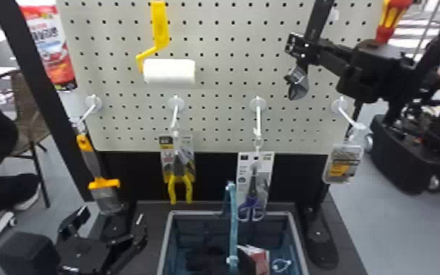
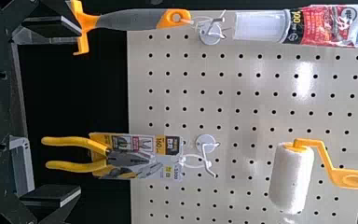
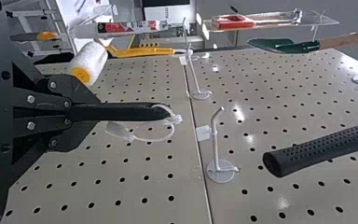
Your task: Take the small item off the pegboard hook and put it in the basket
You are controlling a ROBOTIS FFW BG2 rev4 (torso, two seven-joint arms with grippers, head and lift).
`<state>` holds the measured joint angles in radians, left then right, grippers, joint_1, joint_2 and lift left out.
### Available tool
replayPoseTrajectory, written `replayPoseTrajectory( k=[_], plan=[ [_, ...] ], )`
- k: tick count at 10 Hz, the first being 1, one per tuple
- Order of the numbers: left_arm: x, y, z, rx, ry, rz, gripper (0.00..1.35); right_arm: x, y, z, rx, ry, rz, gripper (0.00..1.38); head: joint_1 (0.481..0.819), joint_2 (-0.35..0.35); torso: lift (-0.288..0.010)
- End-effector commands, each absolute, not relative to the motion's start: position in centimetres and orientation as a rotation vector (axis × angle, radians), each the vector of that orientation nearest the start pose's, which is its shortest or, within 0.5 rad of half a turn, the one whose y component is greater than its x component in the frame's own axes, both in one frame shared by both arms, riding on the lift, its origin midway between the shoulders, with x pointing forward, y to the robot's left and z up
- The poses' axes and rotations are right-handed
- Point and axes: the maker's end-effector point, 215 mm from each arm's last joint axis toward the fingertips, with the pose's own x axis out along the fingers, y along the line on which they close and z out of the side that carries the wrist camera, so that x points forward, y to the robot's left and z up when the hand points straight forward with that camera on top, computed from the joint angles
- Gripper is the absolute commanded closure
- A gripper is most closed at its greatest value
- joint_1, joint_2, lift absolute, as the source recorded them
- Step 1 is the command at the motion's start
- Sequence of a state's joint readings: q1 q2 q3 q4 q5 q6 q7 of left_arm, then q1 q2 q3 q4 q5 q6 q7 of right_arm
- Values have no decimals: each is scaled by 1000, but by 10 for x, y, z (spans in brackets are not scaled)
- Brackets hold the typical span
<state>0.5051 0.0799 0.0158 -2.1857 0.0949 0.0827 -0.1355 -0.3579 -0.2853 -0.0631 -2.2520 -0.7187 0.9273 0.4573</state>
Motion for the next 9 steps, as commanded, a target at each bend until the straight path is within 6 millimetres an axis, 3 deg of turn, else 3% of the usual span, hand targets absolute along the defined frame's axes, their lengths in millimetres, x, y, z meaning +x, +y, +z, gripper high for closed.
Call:
replayPoseTrajectory(
  k=[1, 5, 9],
  plan=[
    [447, 207, -287, -16, -26, -170, 117, 516, -95, -33, 154, -88, 885, 1240, 549, 0, -100],
    [447, 209, -296, -31, -26, -169, 117, 530, -103, -80, 227, -30, 895, 1239, 549, 0, -100],
    [446, 209, -302, -34, -23, -177, 117, 529, -112, -117, 247, 26, 871, 1240, 549, 0, -100]
  ],
)
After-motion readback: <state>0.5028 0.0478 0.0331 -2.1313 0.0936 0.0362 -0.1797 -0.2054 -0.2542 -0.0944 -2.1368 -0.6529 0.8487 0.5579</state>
